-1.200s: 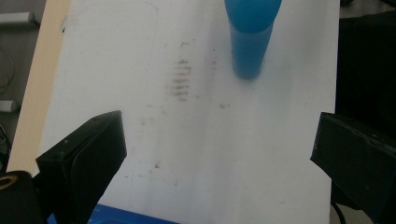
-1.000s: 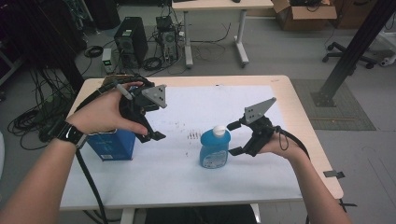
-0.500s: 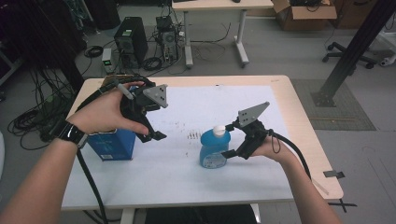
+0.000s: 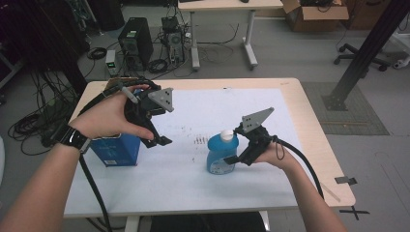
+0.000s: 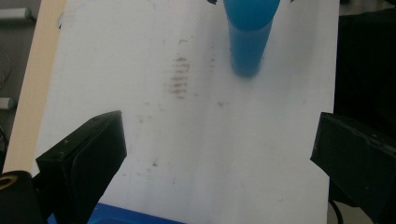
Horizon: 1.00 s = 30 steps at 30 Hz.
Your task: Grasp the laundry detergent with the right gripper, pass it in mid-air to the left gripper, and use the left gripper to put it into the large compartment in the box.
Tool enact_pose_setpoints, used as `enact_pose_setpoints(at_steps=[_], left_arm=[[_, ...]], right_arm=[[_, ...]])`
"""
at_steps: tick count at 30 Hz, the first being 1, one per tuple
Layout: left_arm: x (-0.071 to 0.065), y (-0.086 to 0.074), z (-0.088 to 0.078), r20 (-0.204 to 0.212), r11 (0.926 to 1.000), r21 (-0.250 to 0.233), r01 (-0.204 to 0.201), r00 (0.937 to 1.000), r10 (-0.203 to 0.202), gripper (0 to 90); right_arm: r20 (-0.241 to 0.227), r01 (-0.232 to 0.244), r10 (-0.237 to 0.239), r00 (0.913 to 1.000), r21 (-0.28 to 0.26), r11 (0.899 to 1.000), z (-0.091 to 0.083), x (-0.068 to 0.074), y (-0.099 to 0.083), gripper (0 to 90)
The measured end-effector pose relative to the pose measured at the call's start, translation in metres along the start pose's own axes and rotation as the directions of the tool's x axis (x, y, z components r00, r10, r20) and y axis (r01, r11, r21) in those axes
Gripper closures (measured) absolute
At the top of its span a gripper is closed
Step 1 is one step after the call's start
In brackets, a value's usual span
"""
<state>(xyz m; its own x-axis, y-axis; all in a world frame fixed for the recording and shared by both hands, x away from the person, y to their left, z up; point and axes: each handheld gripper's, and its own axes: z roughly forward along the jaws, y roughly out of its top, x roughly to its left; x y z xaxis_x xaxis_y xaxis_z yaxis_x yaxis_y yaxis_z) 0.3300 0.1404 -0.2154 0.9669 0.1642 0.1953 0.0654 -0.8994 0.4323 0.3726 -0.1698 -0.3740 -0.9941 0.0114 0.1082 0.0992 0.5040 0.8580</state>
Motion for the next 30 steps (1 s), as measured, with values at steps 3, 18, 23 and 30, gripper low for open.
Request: enact_pose_setpoints(at_steps=[3, 18, 23, 30], left_arm=[[0.0, -0.001, 0.0, 0.0, 1.0, 0.0, 0.0, 1.0, 0.0, 3.5], [0.0, -0.001, 0.003, 0.005, 1.0, 0.009, -0.001, 1.0, 0.001, 3.5], [-0.001, -0.001, 0.002, 0.004, 0.9999, 0.009, -0.004, 1.0, 0.004, 3.5], [-0.001, -0.002, 0.0, -0.003, 1.0, 0.006, 0.001, 1.0, -0.001, 3.5]], right_arm=[[-0.001, -0.004, 0.004, 1.0, 0.005, 1.0, 0.003, -0.001, 0.0, 9.8], [-0.03, 0.001, -0.001, 0.9996, 0.008, 1.0, 0.01, -0.002, -0.002, 19.8], [-0.034, 0.003, -0.003, 0.9994, 0.005, 1.0, 0.011, -0.002, -0.002, 22.5], [-0.031, 0.0, 0.0, 0.9995, 0.003, 1.0, 0.013, -0.003, -0.003, 25.6]])
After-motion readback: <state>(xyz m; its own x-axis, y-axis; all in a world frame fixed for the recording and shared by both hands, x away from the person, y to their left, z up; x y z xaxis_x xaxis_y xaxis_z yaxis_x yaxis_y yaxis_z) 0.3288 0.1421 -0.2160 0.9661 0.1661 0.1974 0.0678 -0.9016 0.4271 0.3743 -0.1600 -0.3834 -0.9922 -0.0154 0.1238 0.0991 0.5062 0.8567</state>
